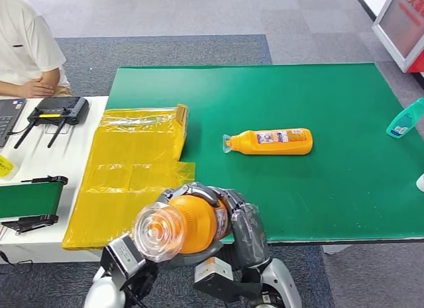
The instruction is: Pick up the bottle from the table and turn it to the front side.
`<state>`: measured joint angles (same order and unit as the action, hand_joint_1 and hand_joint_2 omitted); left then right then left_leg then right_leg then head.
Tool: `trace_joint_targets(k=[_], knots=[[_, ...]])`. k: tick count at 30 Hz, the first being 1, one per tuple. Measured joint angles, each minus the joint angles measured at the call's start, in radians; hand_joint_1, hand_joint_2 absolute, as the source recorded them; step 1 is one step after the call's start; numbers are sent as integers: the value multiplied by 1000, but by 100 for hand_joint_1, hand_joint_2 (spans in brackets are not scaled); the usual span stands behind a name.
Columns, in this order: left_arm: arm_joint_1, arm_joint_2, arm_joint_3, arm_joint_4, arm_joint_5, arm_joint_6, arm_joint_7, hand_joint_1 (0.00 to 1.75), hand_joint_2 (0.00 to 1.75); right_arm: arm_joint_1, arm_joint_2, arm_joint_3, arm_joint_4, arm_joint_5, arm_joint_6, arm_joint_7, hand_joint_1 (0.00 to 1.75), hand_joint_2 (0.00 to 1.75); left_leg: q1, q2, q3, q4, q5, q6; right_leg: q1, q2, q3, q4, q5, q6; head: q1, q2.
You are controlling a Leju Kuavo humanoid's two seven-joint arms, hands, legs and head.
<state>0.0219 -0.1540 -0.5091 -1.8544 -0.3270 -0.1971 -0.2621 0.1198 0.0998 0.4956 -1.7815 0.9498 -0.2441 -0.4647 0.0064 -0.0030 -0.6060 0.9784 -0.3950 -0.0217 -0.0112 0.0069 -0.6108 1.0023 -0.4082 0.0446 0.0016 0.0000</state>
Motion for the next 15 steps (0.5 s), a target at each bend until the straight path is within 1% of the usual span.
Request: trace_joint_targets(k=[6, 7, 10, 11, 15], knots=[[-4, 1, -6, 3, -5, 12, 0, 175, 175, 1, -1, 2, 0, -6, 1, 3, 175, 175, 0, 0, 0, 0, 0, 0, 0, 0, 0, 0, 0, 0, 0, 0], [-3, 1, -5, 3, -4, 15, 1, 175, 175, 1, -1, 1, 0, -8, 3, 4, 144, 175, 0, 0, 0, 0, 0, 0, 0, 0, 0, 0, 0, 0, 0, 0], [10, 1, 3, 3, -3, 37, 0, 175, 175, 5, -1, -3, -1, -37, 33, 22, 13, 175, 0, 0, 0, 0, 0, 0, 0, 0, 0, 0, 0, 0, 0, 0], [20, 1, 10, 2, -13, 50, -3, 175, 175, 8, -1, -5, -1, -58, 54, 36, 0, 175, 0, 0, 0, 0, 0, 0, 0, 0, 0, 0, 0, 0, 0, 0], [69, -5, 50, -32, -131, 126, -20, 175, 175, 37, 1, -27, 0, -194, 122, 85, 0, 175, 0, 0, 0, 0, 0, 0, 0, 0, 0, 0, 0, 0, 0, 0]])
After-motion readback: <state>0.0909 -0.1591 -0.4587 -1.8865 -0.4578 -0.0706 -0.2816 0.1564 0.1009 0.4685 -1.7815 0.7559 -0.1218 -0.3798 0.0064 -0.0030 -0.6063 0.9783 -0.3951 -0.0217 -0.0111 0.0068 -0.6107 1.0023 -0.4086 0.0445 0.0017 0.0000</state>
